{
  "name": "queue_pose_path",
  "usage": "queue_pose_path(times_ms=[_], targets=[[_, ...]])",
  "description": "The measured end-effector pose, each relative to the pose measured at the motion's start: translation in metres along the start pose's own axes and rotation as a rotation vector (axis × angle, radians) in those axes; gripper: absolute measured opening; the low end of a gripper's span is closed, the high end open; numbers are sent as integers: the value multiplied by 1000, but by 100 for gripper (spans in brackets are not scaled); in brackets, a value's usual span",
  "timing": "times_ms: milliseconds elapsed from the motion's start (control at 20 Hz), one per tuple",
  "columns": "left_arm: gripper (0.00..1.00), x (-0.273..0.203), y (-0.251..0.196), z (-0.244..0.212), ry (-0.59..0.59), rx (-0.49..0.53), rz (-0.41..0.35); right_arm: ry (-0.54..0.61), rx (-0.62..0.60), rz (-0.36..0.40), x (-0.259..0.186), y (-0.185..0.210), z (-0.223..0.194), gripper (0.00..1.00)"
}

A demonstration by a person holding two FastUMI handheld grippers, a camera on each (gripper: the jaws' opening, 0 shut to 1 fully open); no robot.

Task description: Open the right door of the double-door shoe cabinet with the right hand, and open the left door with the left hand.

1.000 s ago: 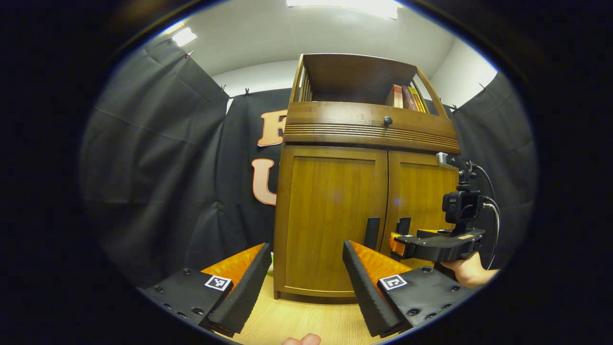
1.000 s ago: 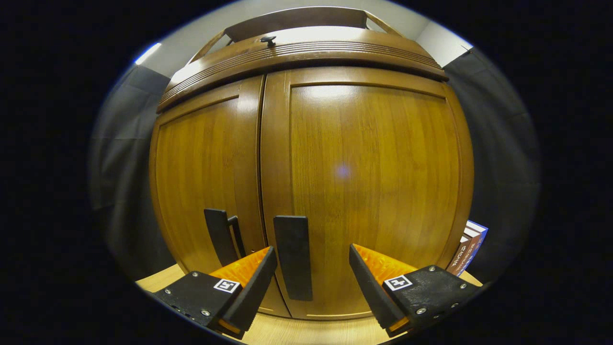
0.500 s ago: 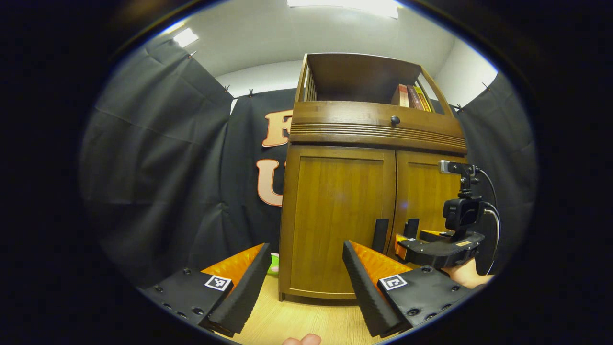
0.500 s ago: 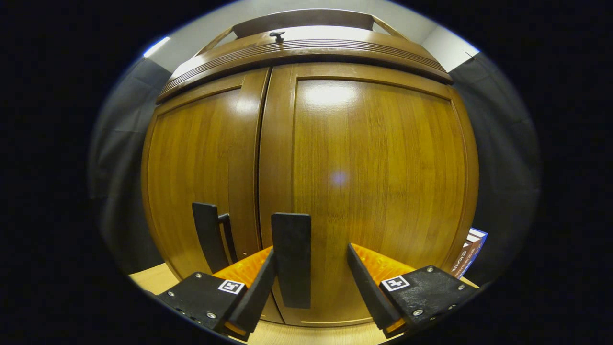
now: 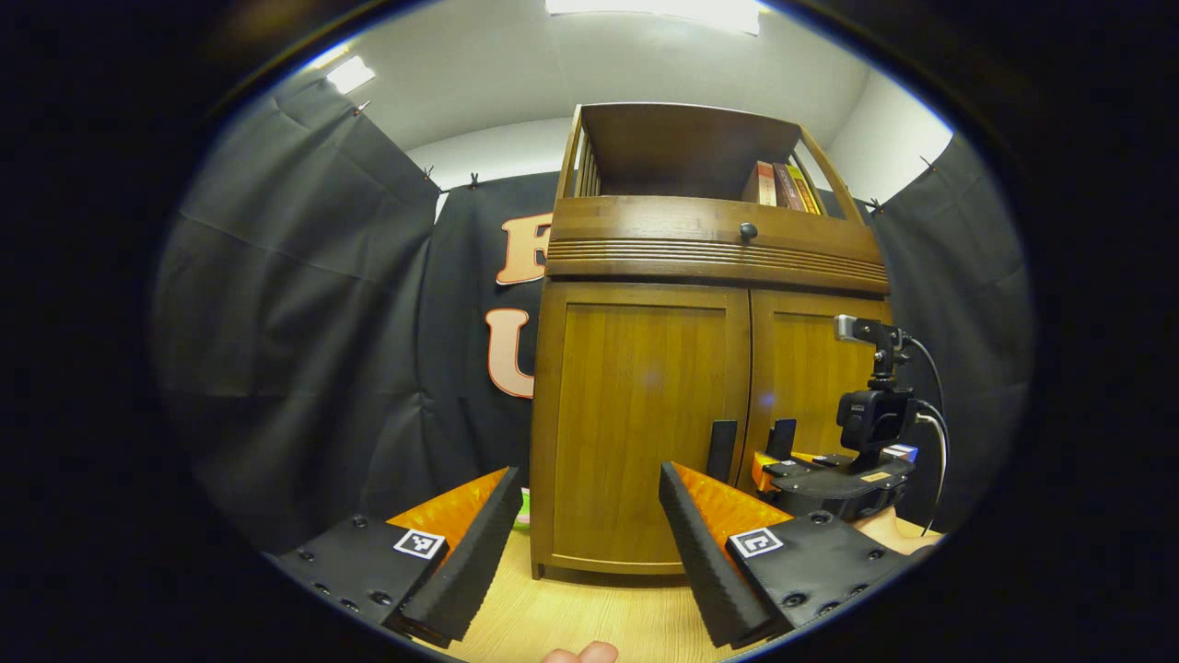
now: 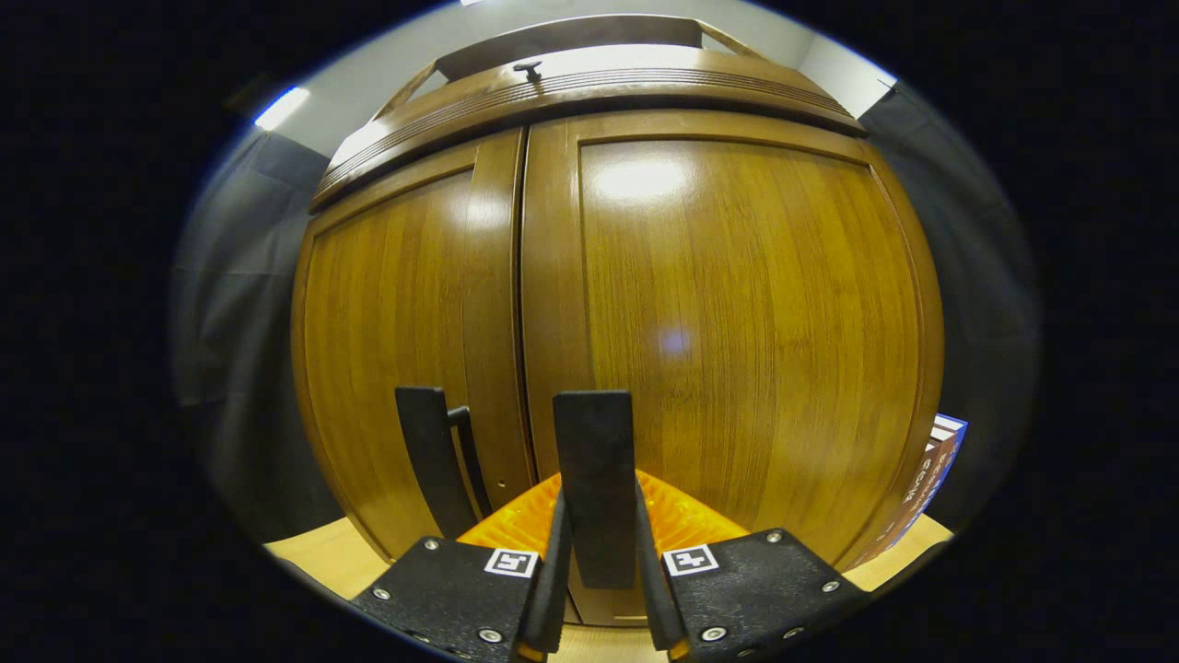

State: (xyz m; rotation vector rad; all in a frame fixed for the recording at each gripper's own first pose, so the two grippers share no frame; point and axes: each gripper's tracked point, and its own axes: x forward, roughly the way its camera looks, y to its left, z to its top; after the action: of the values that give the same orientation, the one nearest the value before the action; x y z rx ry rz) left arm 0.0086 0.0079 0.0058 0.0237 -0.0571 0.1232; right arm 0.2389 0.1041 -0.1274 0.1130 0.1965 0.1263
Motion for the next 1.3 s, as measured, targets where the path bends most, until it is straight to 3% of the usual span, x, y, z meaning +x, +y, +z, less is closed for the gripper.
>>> queue_pose_path(times_ms=[150, 200, 550, 1050, 1300], targets=[[99, -1, -3, -1, 4, 2, -10, 8, 3, 18, 0, 1, -2, 24], [99, -1, -3, -1, 6, 6, -12, 13, 5, 19, 0, 1, -2, 31], [97, 4, -11, 1, 13, 7, -29, 16, -26, 50, -16, 1, -4, 30], [96, -12, -33, 6, -4, 14, -60, -7, 2, 94, -88, -11, -7, 28], [99, -14, -50, 5, 0, 19, -89, -4, 5, 79, -119, -24, -7, 28]])
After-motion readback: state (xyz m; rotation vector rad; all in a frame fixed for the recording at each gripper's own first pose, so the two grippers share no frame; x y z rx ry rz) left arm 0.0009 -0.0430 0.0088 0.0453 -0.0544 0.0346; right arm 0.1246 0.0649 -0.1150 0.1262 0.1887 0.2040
